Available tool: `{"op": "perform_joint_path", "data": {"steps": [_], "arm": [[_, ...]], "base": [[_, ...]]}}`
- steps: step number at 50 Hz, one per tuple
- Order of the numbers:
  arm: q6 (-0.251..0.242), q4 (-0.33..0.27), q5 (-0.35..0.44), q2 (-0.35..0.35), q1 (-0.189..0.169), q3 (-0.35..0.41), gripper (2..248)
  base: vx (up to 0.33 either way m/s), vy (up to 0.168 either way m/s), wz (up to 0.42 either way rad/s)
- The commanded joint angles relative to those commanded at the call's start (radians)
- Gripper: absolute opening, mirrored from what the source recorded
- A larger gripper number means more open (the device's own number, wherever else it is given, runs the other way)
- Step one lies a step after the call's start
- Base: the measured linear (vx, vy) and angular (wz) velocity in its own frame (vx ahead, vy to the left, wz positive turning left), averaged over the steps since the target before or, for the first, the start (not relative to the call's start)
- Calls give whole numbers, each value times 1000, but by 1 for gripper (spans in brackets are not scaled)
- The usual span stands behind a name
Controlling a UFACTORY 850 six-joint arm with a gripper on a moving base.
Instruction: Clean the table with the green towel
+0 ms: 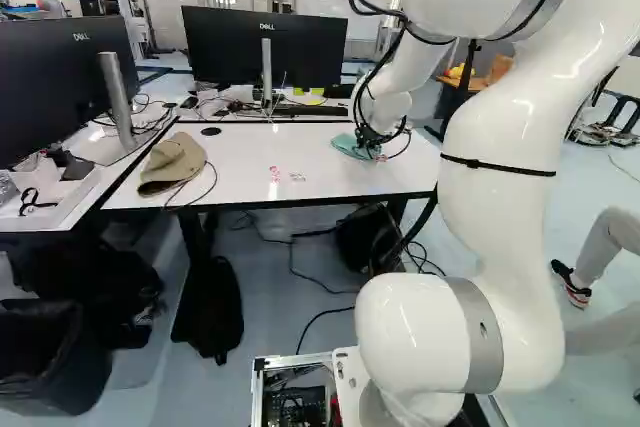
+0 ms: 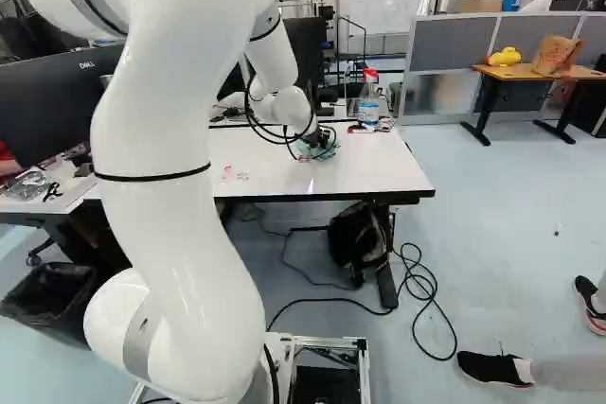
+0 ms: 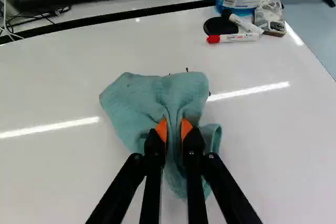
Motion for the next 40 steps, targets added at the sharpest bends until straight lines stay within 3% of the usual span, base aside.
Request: {"op": "perform_joint_path", "data": {"steps": [22,40], "arm": [[0,0,-39,-5,-3,-6,50],[0,0,-39,-66,-32,-84,50]], "base": [[0,0,0],[0,0,0]]}}
